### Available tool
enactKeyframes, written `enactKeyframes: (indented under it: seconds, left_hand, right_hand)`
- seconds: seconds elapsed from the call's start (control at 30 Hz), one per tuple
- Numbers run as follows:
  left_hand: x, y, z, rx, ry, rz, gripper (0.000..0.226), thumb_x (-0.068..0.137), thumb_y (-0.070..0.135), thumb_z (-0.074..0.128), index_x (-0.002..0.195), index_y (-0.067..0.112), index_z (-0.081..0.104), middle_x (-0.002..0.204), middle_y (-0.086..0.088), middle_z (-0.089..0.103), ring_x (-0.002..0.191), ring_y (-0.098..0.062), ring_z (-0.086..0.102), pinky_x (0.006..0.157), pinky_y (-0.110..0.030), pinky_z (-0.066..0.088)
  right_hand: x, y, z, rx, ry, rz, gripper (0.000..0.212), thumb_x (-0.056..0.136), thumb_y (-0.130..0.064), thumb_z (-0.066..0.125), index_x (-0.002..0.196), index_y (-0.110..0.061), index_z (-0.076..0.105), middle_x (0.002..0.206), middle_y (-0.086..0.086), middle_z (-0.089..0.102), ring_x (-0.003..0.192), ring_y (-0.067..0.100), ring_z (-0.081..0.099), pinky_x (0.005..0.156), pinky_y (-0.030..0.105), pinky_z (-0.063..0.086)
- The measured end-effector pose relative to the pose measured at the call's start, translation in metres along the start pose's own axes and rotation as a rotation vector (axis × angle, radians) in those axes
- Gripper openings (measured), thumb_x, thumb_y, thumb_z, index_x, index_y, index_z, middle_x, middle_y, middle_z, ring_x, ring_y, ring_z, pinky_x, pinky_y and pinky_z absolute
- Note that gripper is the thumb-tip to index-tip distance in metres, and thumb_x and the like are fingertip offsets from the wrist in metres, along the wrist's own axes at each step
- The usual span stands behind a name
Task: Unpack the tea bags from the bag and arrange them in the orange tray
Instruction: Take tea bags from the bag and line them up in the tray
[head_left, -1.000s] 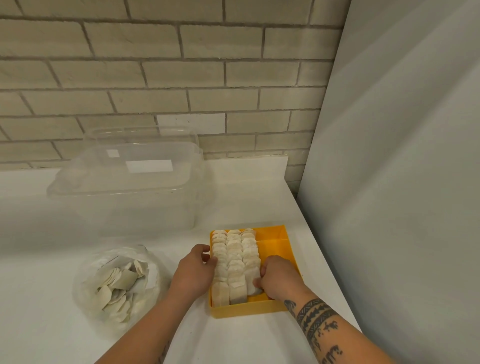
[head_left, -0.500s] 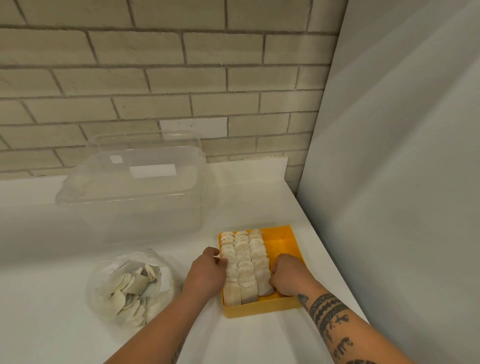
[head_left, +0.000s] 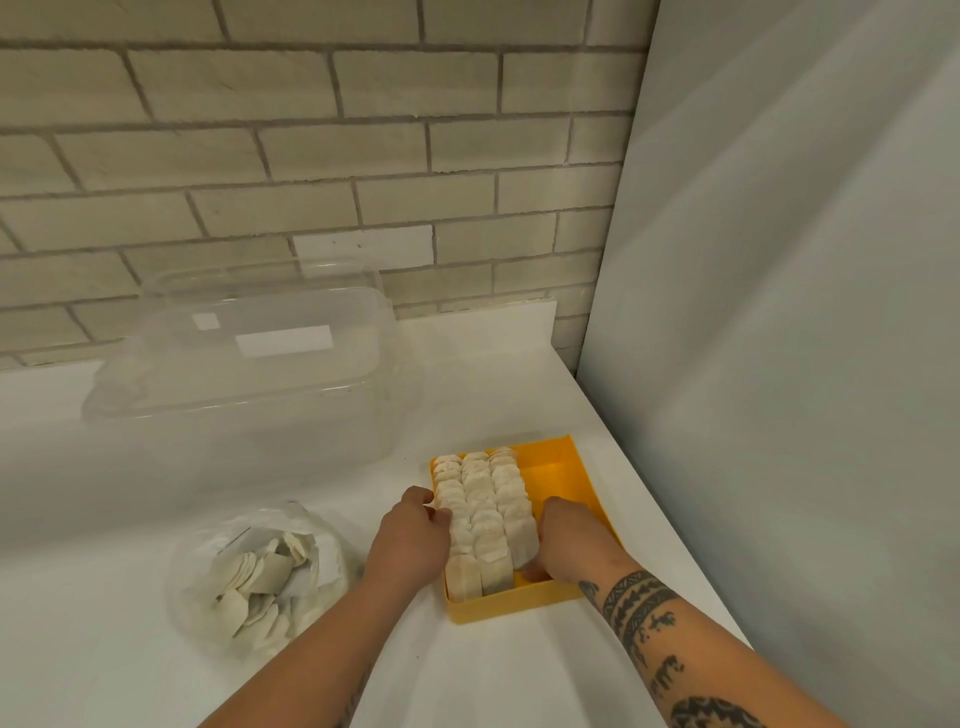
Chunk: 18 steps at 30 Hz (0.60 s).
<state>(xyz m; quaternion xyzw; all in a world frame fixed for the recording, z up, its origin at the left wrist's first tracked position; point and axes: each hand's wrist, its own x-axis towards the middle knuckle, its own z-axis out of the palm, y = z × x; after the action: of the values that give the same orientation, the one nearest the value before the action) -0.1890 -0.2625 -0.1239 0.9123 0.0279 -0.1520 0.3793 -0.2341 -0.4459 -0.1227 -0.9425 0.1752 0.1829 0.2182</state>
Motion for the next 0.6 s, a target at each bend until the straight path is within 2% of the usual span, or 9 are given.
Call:
enactKeyframes:
  seconds: [0.2,0.3,0.37,0.43,0.5,0.6]
  left_hand:
    - [-0.005,0.001,-0.009,-0.041,0.000,0.032,0.043,0.103,0.036,0.050,0.141,0.016,0.050,0.130,-0.003,0.063,0.114,-0.022,0.061,0.092,-0.032,0.050]
    - [-0.008,0.001,-0.023,-0.108,0.024,0.067,0.040,0.101,0.037,0.053,0.136,0.019,0.055,0.128,-0.001,0.064,0.109,-0.022,0.065,0.095,-0.039,0.054]
    - [-0.008,-0.002,-0.037,-0.183,0.033,0.086,0.033,0.099,0.037,0.054,0.128,0.024,0.060,0.121,0.001,0.066,0.100,-0.023,0.069,0.089,-0.044,0.059]
    - [-0.008,-0.006,-0.054,-0.231,0.059,0.089,0.021,0.097,0.034,0.054,0.112,0.027,0.066,0.107,0.003,0.069,0.089,-0.022,0.071,0.079,-0.042,0.062]
    - [-0.008,-0.014,-0.074,-0.251,0.096,0.093,0.015,0.097,0.030,0.053,0.096,0.027,0.067,0.092,0.006,0.072,0.079,-0.020,0.072,0.069,-0.036,0.062]
    - [-0.011,-0.032,-0.105,-0.273,0.153,0.070,0.016,0.097,0.028,0.053,0.089,0.027,0.067,0.082,0.006,0.074,0.072,-0.019,0.071,0.061,-0.029,0.054]
  right_hand:
    - [-0.009,-0.004,-0.013,-0.057,0.017,-0.006,0.048,0.073,-0.033,0.087,0.108,-0.021,0.055,0.109,-0.002,0.063,0.100,0.018,0.061,0.076,0.027,0.050]
    - [-0.017,-0.018,-0.026,-0.046,0.096,-0.046,0.035,0.084,-0.029,0.076,0.110,-0.020,0.055,0.109,-0.003,0.062,0.096,0.016,0.058,0.075,0.028,0.049]
    - [-0.023,-0.036,-0.032,0.005,0.143,-0.085,0.031,0.087,-0.032,0.073,0.112,-0.021,0.057,0.110,-0.005,0.062,0.100,0.017,0.060,0.077,0.028,0.050]
    - [-0.029,-0.059,-0.033,0.083,0.175,-0.131,0.023,0.087,-0.032,0.073,0.104,-0.025,0.059,0.105,-0.006,0.063,0.098,0.017,0.061,0.074,0.028,0.047]
    - [-0.035,-0.085,-0.028,0.144,0.191,-0.188,0.015,0.087,-0.029,0.073,0.094,-0.025,0.060,0.096,-0.007,0.064,0.090,0.015,0.062,0.071,0.027,0.047]
    - [-0.041,-0.123,-0.014,0.255,0.169,-0.271,0.010,0.086,-0.024,0.074,0.088,-0.022,0.064,0.081,-0.009,0.065,0.071,0.010,0.062,0.062,0.021,0.049]
